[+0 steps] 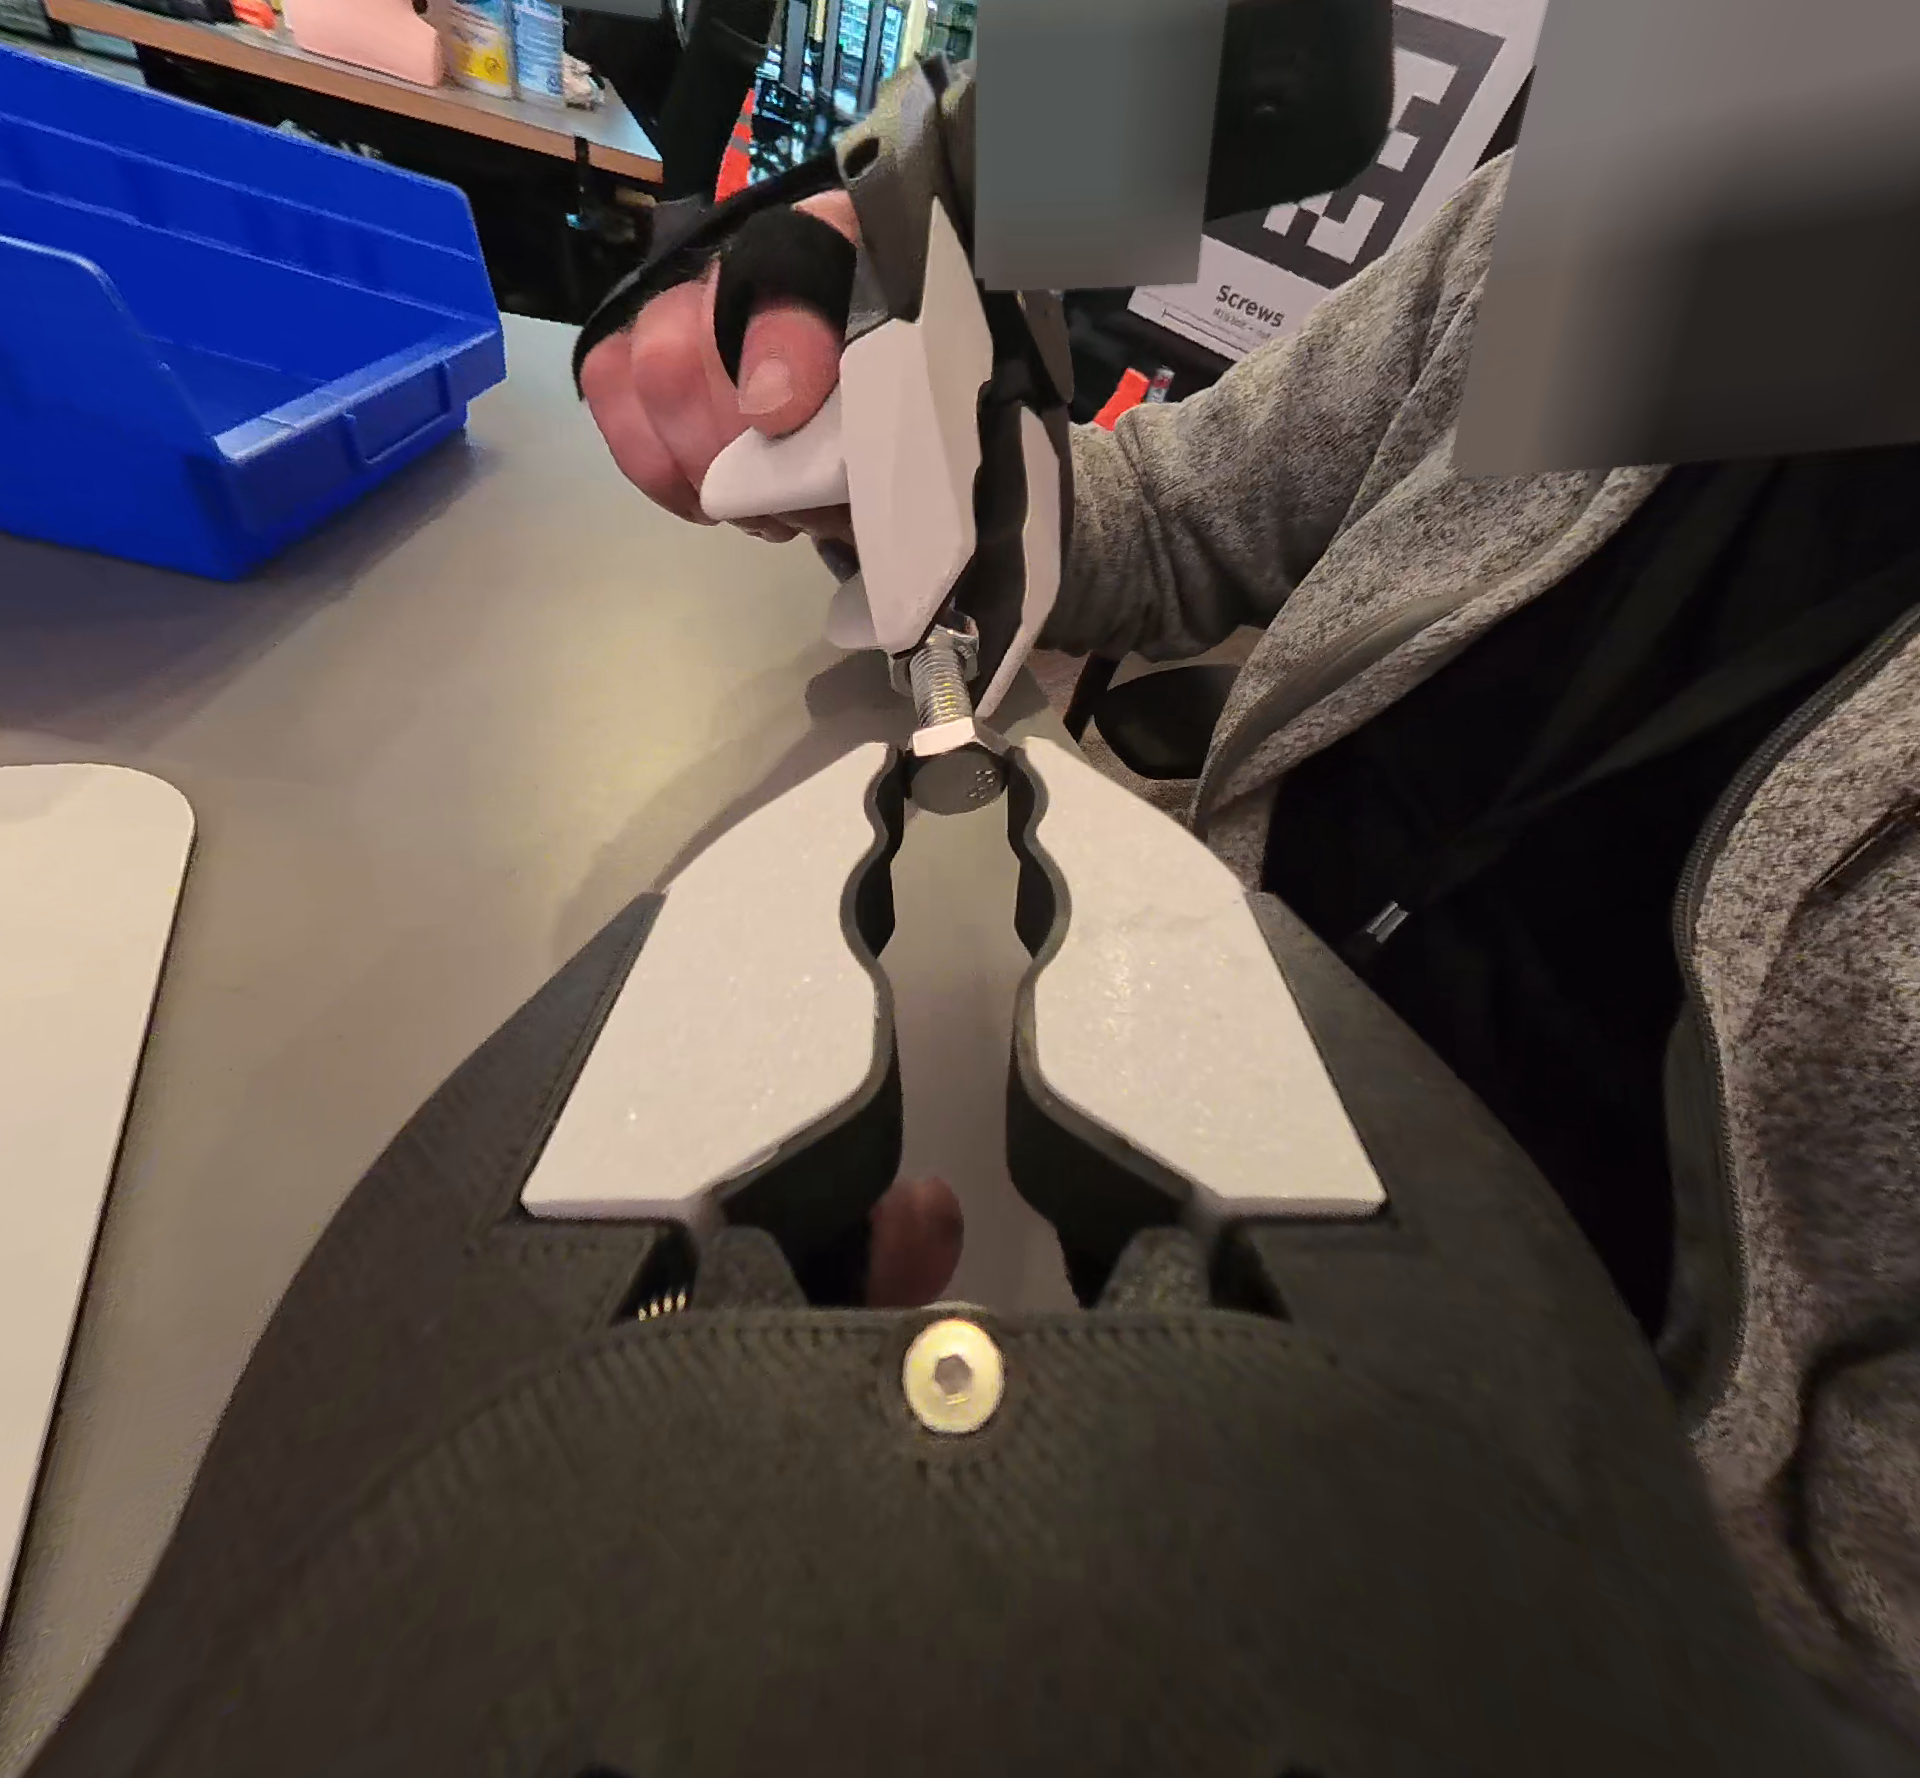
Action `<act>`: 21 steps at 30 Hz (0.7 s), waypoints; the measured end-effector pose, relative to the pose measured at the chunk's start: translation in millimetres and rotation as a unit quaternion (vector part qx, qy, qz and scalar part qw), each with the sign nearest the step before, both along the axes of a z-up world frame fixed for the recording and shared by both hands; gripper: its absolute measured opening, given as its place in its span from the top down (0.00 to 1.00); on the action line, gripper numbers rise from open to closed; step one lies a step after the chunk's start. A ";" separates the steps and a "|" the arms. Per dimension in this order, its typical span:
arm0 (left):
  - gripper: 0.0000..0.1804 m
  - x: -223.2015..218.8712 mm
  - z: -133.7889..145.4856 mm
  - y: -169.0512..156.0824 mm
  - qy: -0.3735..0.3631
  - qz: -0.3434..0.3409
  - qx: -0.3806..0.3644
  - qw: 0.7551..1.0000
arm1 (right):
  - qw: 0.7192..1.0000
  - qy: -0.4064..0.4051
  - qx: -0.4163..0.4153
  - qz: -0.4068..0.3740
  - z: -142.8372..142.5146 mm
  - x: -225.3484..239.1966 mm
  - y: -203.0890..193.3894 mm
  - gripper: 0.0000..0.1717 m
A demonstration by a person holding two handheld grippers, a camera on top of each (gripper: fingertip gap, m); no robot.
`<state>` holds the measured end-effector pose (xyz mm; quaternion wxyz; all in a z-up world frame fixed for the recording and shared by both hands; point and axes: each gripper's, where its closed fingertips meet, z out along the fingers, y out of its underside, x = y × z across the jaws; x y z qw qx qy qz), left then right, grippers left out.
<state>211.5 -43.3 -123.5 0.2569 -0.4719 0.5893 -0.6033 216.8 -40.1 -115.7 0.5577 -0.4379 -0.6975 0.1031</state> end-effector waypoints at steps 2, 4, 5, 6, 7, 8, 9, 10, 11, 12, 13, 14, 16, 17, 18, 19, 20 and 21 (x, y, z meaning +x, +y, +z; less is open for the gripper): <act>0.90 0.7 -2.0 2.7 -0.002 0.012 0.024 1.000 | 0.999 0.007 -0.032 -0.005 -1.4 0.5 2.3 0.90; 0.90 1.3 -2.2 6.1 -0.006 0.035 0.093 0.995 | 0.996 0.027 -0.088 -0.006 -1.2 1.0 4.5 0.90; 0.90 2.0 -2.4 8.6 -0.006 0.054 0.144 0.988 | 0.992 0.039 -0.121 -0.005 -1.2 1.5 5.7 0.90; 0.90 2.7 -2.8 12.9 0.000 0.076 0.193 0.978 | 0.987 0.048 -0.152 -0.010 -2.1 2.5 8.9 0.90; 0.90 3.2 -4.5 17.0 0.008 0.096 0.249 0.964 | 0.981 0.055 -0.186 -0.014 -3.9 3.1 11.8 0.90; 0.90 3.3 -6.6 20.8 0.016 0.114 0.306 0.945 | 0.973 0.061 -0.220 -0.018 -6.0 3.5 14.0 0.90; 0.90 3.4 -8.3 23.9 0.023 0.131 0.358 0.924 | 0.963 0.070 -0.258 -0.018 -7.2 3.7 15.4 0.90; 0.90 3.2 -9.7 26.1 0.027 0.144 0.403 0.904 | 0.952 0.081 -0.296 -0.016 -7.6 3.6 16.1 0.90; 0.90 2.9 -11.7 28.3 0.032 0.153 0.448 0.880 | 0.937 0.089 -0.336 -0.014 -8.7 3.4 16.6 0.90; 0.90 3.0 -13.2 31.4 0.038 0.165 0.496 0.851 | 0.922 0.099 -0.374 -0.014 -9.9 3.7 18.0 0.90; 0.90 3.6 -13.9 36.2 0.046 0.182 0.550 0.814 | 0.905 0.114 -0.410 -0.015 -10.1 4.5 20.4 0.90; 0.90 4.0 -14.6 40.2 0.054 0.192 0.609 0.768 | 0.884 0.126 -0.449 -0.018 -11.4 5.4 22.5 0.90; 0.90 4.9 -13.8 45.2 0.063 0.208 0.693 0.688 | 0.835 0.153 -0.529 -0.013 -13.1 7.3 25.4 0.90; 0.90 5.3 -12.4 46.3 0.062 0.215 0.720 0.657 | 0.809 0.170 -0.563 -0.006 -12.3 7.9 26.5 0.90; 0.90 5.0 -13.9 47.3 0.069 0.213 0.739 0.635 | 0.796 0.175 -0.579 -0.004 -14.3 8.1 27.1 0.90; 0.90 4.7 -16.1 48.3 0.074 0.211 0.749 0.624 | 0.796 0.173 -0.580 -0.007 -16.8 8.0 27.7 0.90; 0.90 4.4 -16.4 48.7 0.072 0.213 0.750 0.622 | 0.801 0.171 -0.573 -0.010 -17.4 7.5 28.2 0.90; 0.90 4.0 -16.5 48.9 0.070 0.214 0.740 0.634 | 0.809 0.171 -0.562 -0.013 -16.7 7.1 28.6 0.90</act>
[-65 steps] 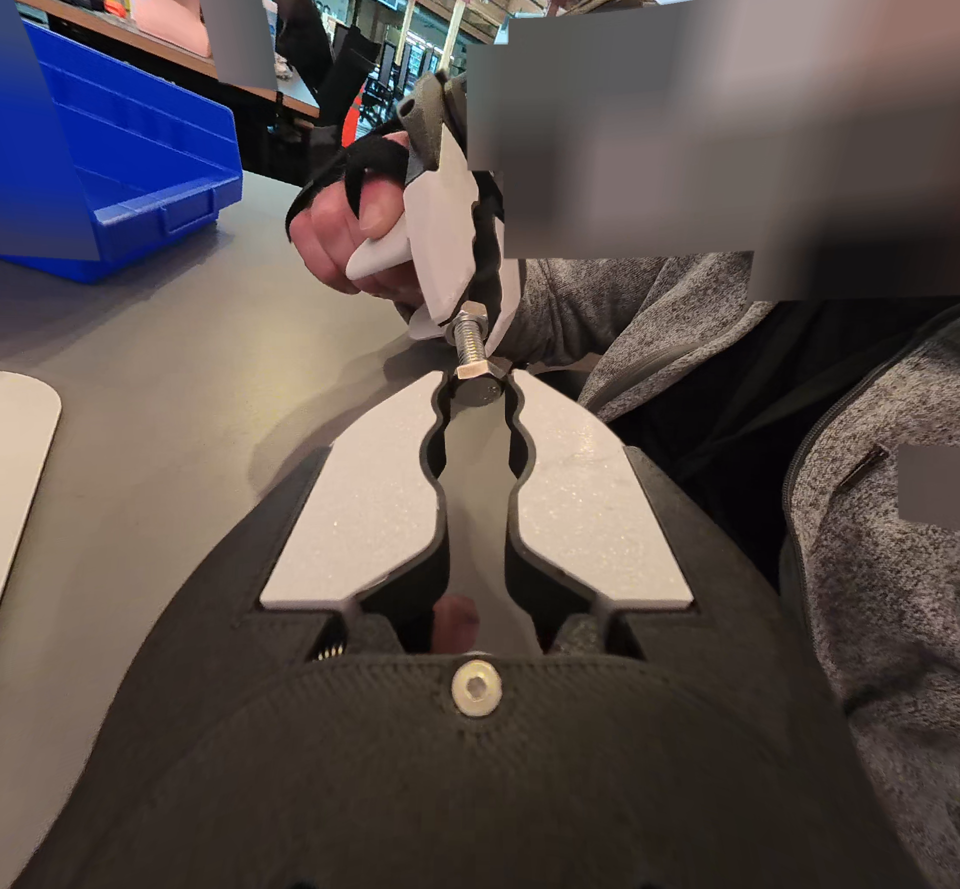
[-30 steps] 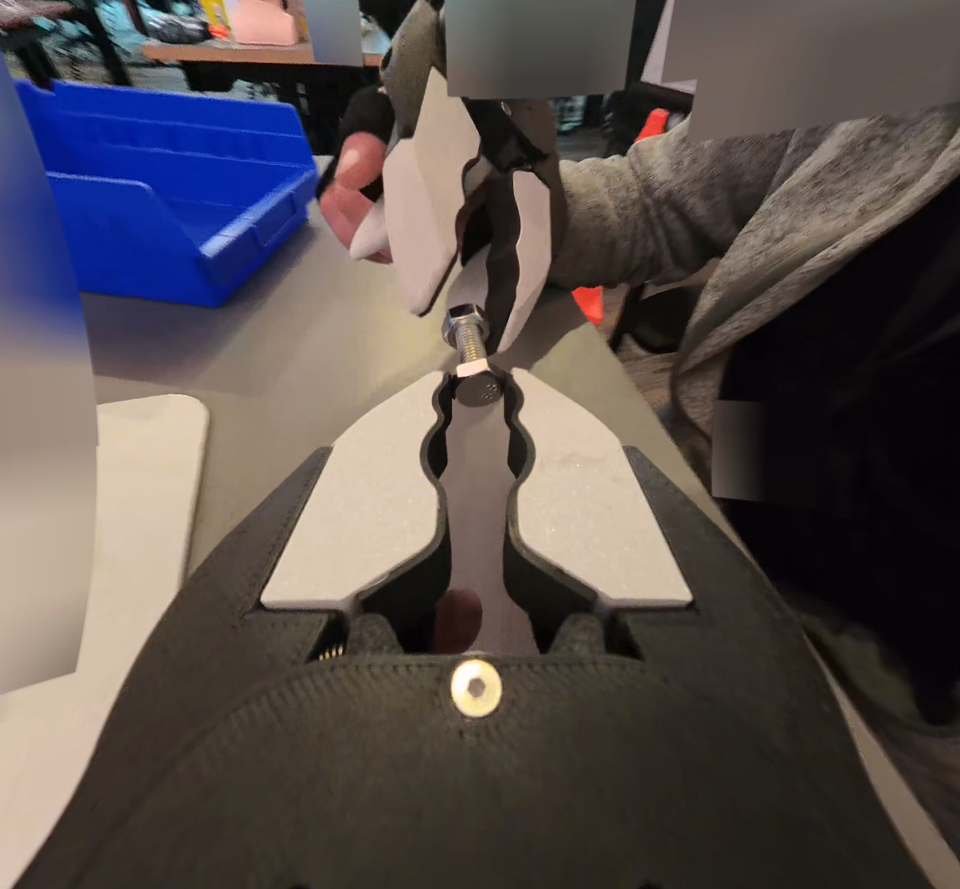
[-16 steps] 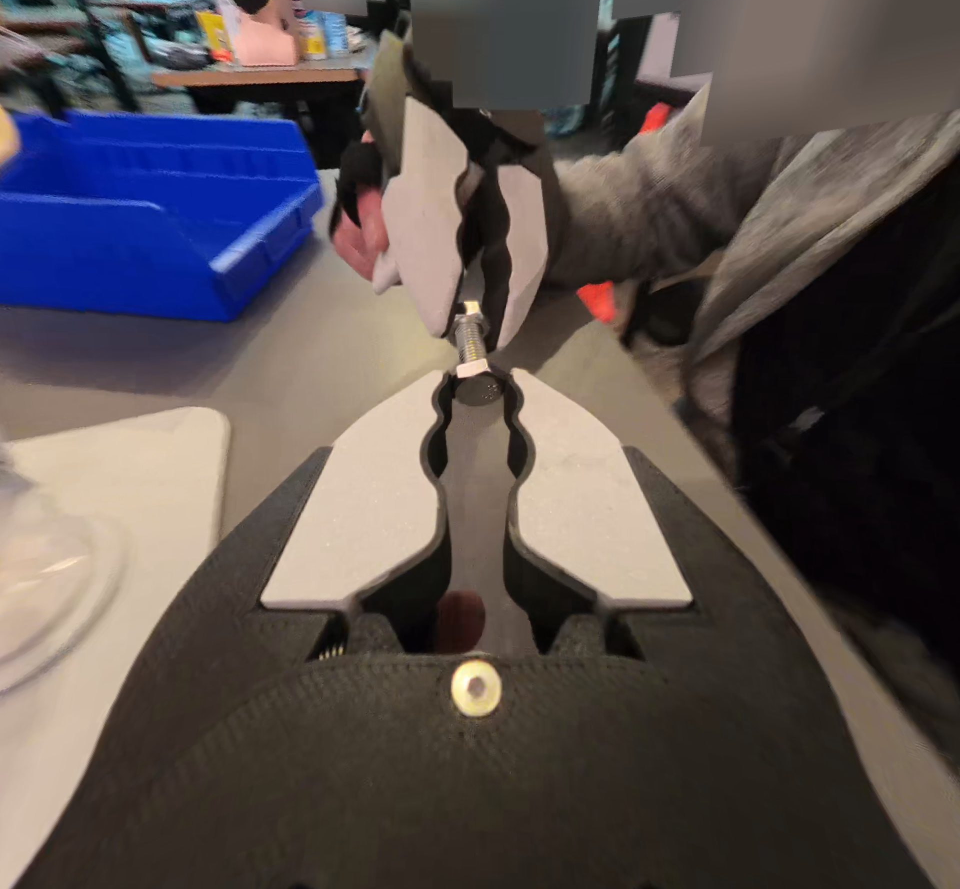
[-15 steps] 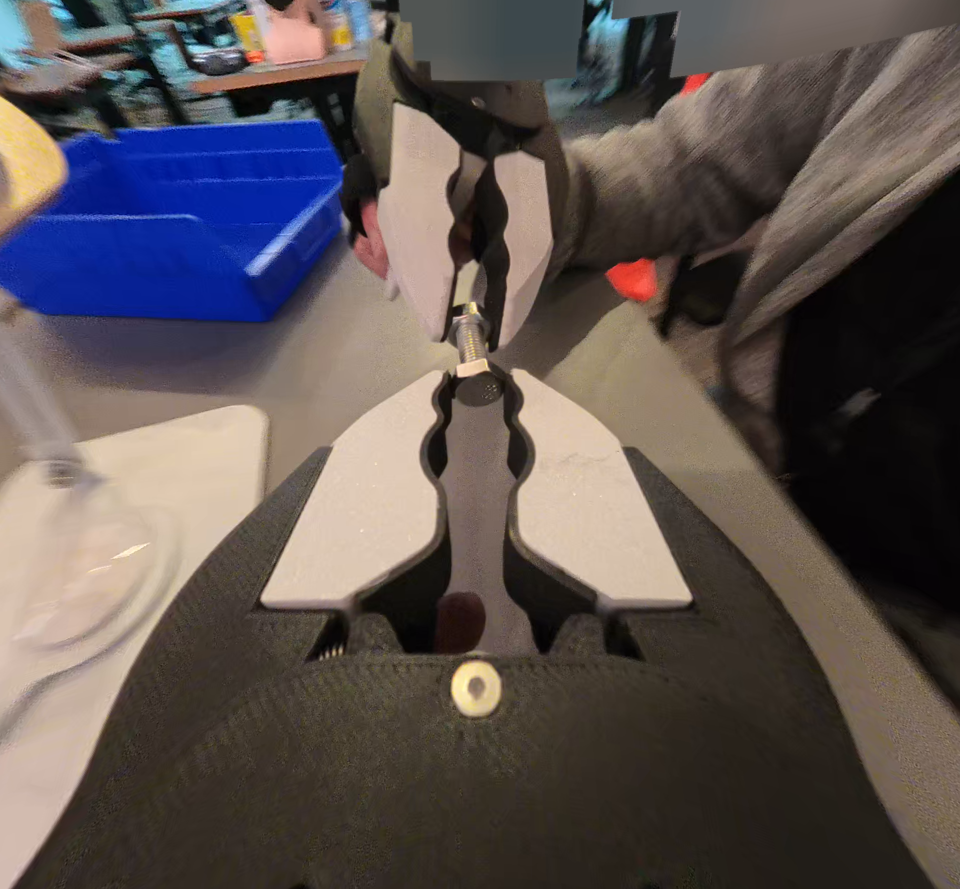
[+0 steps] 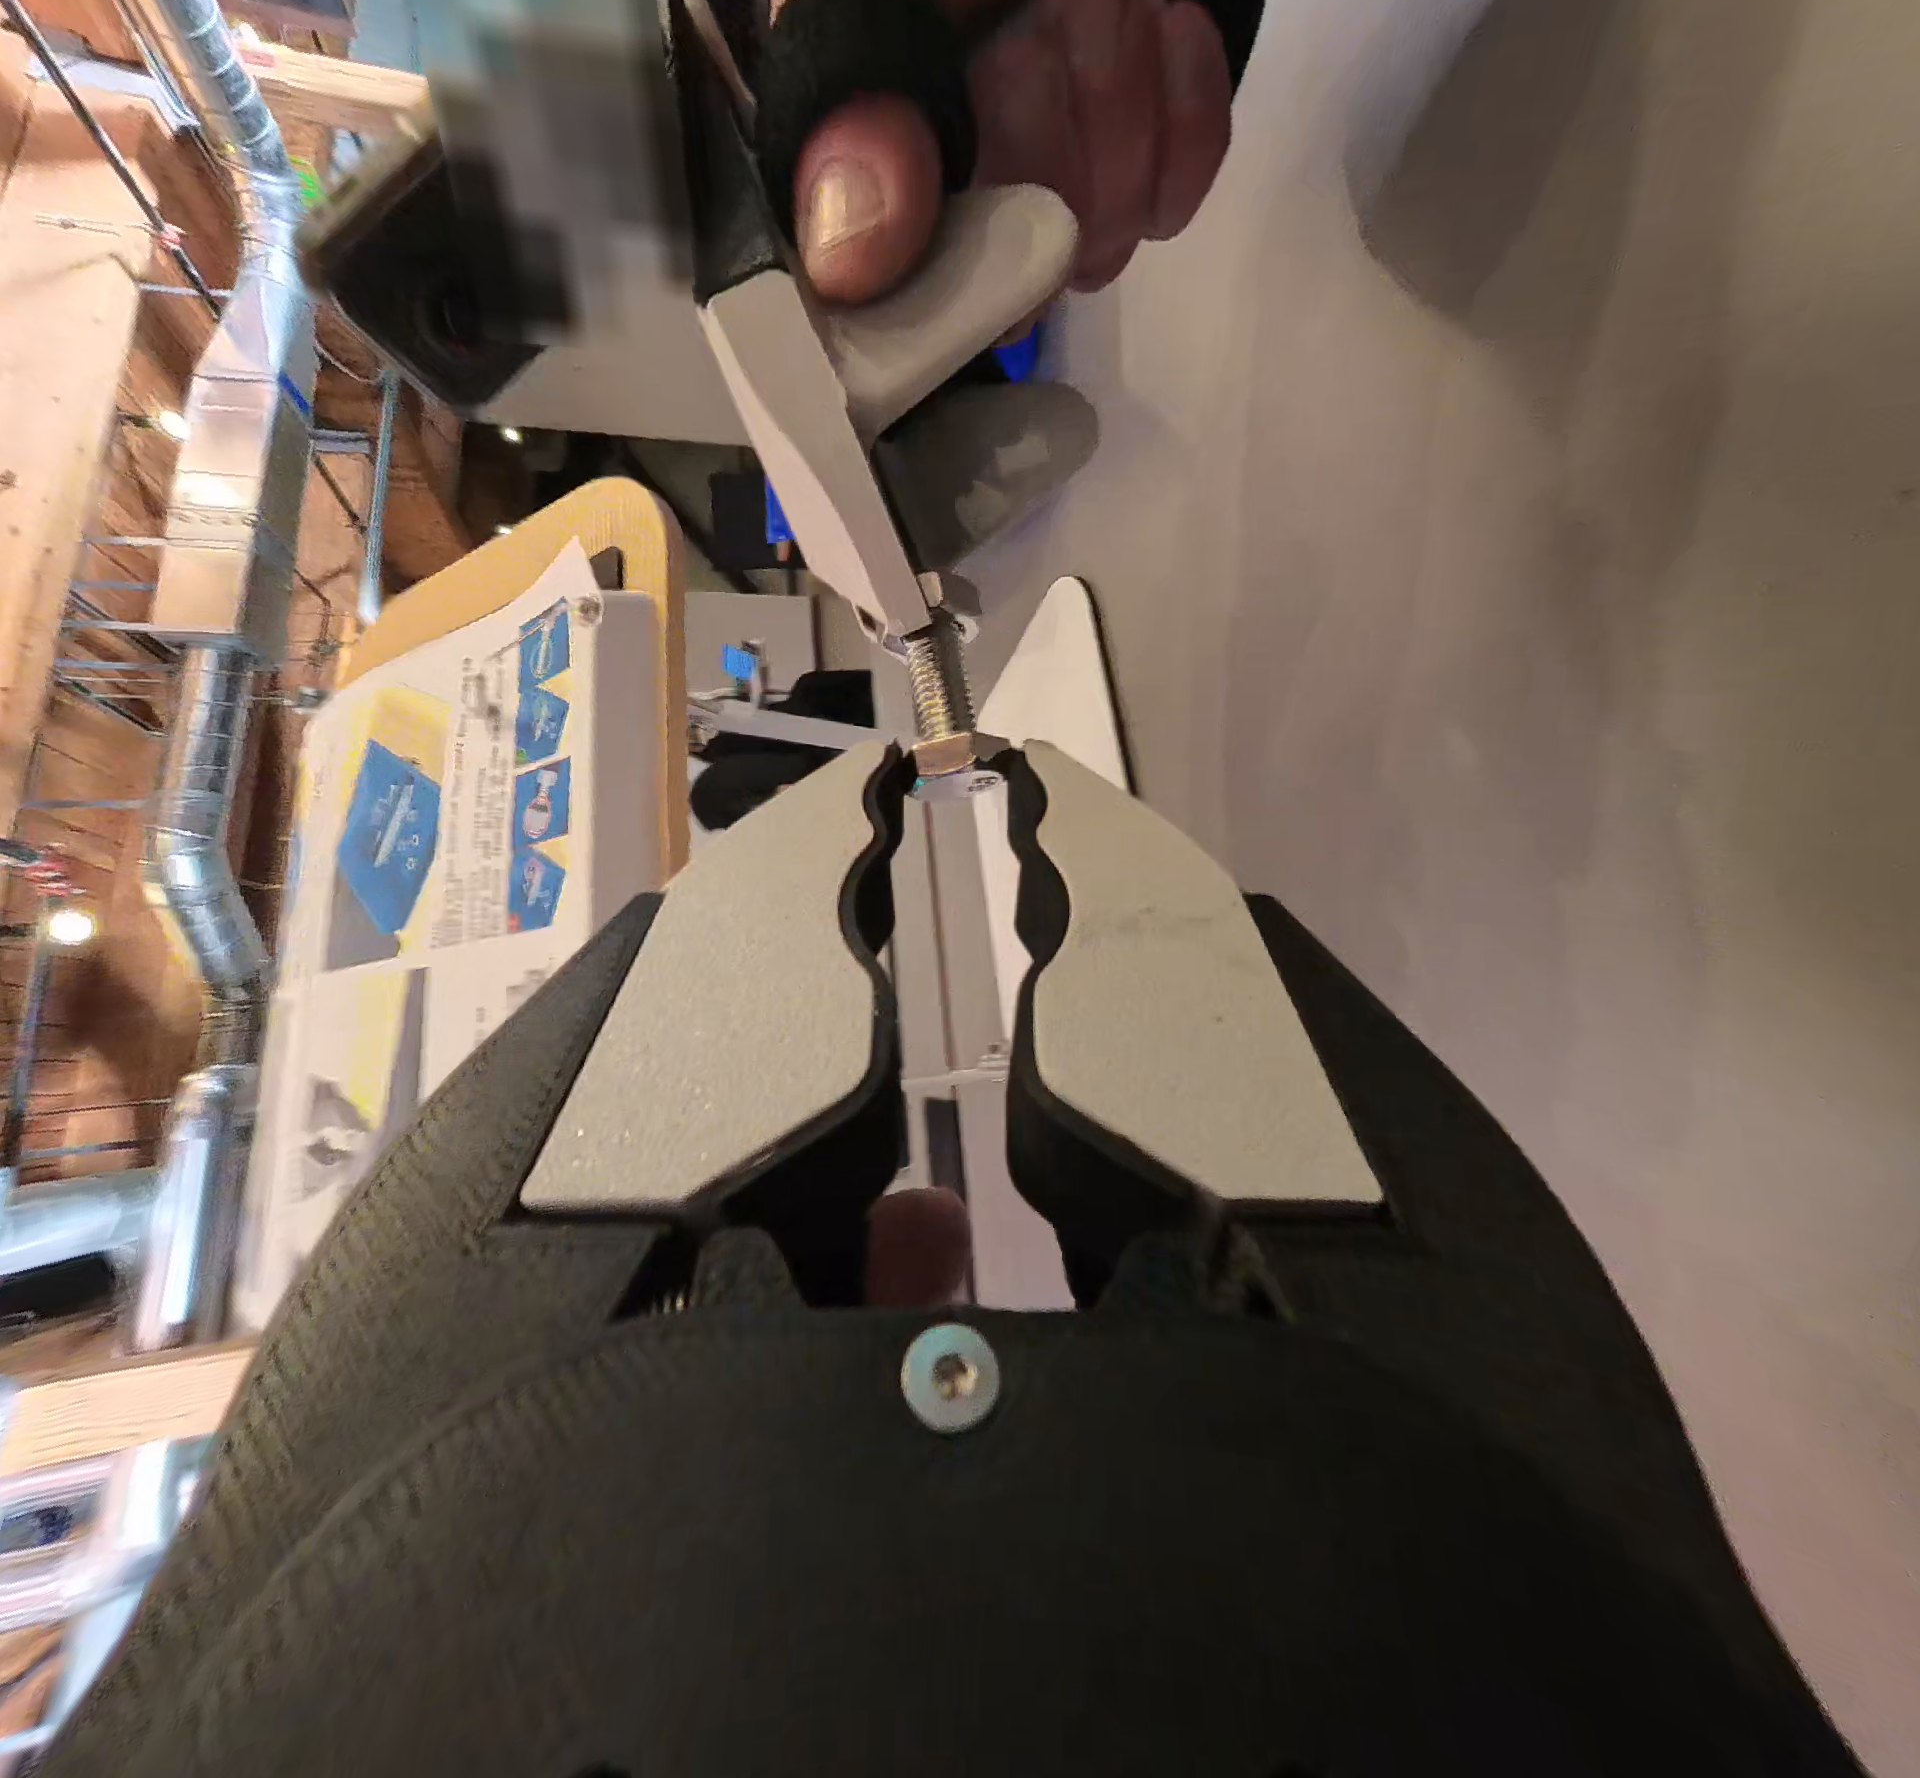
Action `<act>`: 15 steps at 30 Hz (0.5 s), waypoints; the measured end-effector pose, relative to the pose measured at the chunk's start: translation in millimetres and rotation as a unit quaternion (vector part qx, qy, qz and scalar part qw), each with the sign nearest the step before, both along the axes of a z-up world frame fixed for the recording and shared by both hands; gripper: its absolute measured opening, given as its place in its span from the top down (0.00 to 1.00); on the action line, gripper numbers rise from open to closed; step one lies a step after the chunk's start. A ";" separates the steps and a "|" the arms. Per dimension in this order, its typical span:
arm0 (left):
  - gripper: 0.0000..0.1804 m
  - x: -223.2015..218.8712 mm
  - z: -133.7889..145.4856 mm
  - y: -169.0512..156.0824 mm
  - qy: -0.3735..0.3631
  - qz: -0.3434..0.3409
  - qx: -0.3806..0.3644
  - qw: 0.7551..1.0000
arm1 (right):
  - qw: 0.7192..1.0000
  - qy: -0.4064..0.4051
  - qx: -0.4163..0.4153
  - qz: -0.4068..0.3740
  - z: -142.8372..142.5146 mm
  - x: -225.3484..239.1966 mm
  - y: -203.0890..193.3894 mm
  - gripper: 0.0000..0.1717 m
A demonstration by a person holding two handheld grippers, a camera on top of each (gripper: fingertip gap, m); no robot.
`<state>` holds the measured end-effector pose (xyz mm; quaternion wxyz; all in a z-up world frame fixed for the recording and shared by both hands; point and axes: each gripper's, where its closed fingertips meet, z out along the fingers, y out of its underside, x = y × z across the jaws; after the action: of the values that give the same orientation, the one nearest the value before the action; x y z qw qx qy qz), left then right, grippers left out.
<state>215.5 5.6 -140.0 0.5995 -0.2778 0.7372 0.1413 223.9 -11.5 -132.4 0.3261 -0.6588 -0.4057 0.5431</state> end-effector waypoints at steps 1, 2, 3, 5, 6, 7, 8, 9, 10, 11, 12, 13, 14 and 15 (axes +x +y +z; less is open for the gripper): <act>0.90 -0.2 0.7 0.3 -0.005 -0.003 -0.019 1.000 | 1.000 -0.003 0.017 -0.003 1.5 -0.5 0.2 0.90; 0.90 -0.2 2.3 -0.9 -0.013 -0.010 -0.034 0.999 | 0.999 -0.006 0.034 -0.003 3.4 -0.8 -0.1 0.89; 0.90 0.2 2.3 -2.6 -0.020 -0.017 -0.065 0.998 | 0.999 -0.015 0.051 -0.004 3.8 -0.3 0.4 0.83; 0.90 0.3 -2.4 -4.0 -0.031 -0.030 -0.151 0.988 | 0.995 -0.028 0.098 -0.015 7.0 2.4 3.5 0.73; 0.90 0.0 -3.9 -5.4 -0.038 -0.040 -0.196 0.979 | 0.991 -0.033 0.127 -0.019 9.8 4.1 4.0 0.72; 0.90 -0.3 -5.7 -8.3 -0.042 -0.052 -0.250 0.966 | 0.986 -0.045 0.157 -0.026 11.7 6.2 5.6 0.71; 0.90 -0.7 -2.6 -9.3 -0.059 -0.062 -0.287 0.954 | 0.979 -0.059 0.194 -0.031 12.8 7.8 6.5 0.70; 0.90 -1.3 0.7 -11.2 -0.072 -0.075 -0.321 0.941 | 0.968 -0.073 0.237 -0.029 13.7 8.4 5.1 0.71; 0.90 -1.4 1.9 -14.8 -0.075 -0.088 -0.366 0.924 | 0.957 -0.090 0.276 -0.026 13.3 8.2 3.3 0.73; 0.90 -0.9 5.5 -17.3 -0.088 -0.100 -0.404 0.905 | 0.944 -0.109 0.310 -0.022 11.5 7.3 1.4 0.74; 0.90 -0.3 8.8 -19.8 -0.102 -0.114 -0.440 0.885 | 0.929 -0.123 0.348 -0.020 10.7 6.0 -0.5 0.75; 0.90 0.2 8.5 -24.7 -0.098 -0.128 -0.488 0.858 | 0.914 -0.123 0.385 -0.017 13.2 3.9 -4.1 0.77; 0.90 0.9 10.2 -27.5 -0.105 -0.139 -0.522 0.835 | 0.900 -0.125 0.417 -0.014 15.8 2.1 -8.1 0.78; 0.90 1.4 12.3 -29.0 -0.113 -0.149 -0.545 0.817 | 0.884 -0.134 0.448 -0.016 17.3 1.1 -9.8 0.79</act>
<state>216.9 -23.4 -127.7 0.4432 -0.4599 0.6529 -0.4071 225.0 -21.3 -115.1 0.5377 -0.5153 -0.6351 0.2050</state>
